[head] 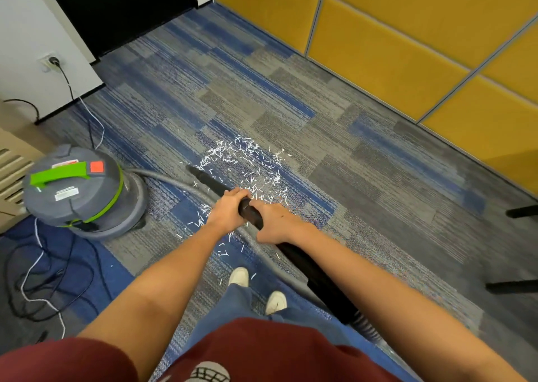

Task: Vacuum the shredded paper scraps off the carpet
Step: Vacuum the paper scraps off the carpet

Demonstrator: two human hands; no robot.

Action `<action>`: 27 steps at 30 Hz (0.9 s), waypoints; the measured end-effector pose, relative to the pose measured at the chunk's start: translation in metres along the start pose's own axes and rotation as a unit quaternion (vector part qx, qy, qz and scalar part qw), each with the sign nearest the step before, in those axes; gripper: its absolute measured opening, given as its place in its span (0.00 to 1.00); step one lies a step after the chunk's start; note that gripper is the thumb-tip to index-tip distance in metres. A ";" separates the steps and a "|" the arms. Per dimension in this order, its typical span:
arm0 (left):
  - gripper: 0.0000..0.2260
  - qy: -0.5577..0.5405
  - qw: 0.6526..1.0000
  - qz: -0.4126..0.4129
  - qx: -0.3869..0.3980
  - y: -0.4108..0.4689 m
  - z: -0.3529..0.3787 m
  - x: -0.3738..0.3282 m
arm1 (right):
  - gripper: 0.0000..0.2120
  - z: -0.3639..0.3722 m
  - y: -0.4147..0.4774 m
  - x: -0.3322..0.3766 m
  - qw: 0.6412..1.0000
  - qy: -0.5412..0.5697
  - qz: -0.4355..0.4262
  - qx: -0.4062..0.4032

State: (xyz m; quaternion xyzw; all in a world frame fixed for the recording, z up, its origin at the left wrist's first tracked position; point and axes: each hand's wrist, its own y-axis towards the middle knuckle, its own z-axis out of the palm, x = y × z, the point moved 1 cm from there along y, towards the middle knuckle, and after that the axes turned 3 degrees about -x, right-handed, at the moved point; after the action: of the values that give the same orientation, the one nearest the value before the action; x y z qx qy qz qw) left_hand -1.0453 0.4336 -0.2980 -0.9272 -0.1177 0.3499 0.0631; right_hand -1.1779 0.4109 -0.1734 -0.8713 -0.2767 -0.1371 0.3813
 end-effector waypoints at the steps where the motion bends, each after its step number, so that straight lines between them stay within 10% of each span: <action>1: 0.14 0.005 1.000 0.001 0.005 0.001 0.001 0.001 | 0.26 0.002 0.002 0.000 1.000 0.011 0.004 -0.001; 27: 0.13 -0.013 1.000 0.015 -0.009 0.029 -0.008 0.002 | 0.30 -0.012 0.026 0.004 0.998 -0.026 0.044 -0.029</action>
State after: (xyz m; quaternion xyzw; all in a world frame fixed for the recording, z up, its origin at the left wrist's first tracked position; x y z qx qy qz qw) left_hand -1.0334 0.4056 -0.2998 -0.9246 -0.1080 0.3622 0.0478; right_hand -1.1595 0.3894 -0.1786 -0.8966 -0.2438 -0.1049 0.3544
